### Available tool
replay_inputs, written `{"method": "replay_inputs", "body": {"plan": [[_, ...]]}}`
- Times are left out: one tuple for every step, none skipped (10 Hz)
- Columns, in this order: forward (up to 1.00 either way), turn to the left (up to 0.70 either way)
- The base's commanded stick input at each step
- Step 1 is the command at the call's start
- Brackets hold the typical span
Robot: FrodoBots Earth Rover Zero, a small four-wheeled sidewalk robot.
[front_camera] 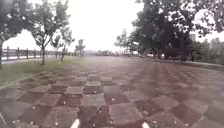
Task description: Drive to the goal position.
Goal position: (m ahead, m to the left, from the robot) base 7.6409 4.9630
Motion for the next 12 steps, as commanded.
{"method": "replay_inputs", "body": {"plan": [[0.70,0.00],[0.70,0.00],[0.70,0.00],[0.70,0.00],[0.70,0.00],[0.70,0.00],[0.70,0.00],[0.70,0.00],[0.70,0.00],[0.70,0.00],[0.70,0.00],[0.70,0.00]]}}
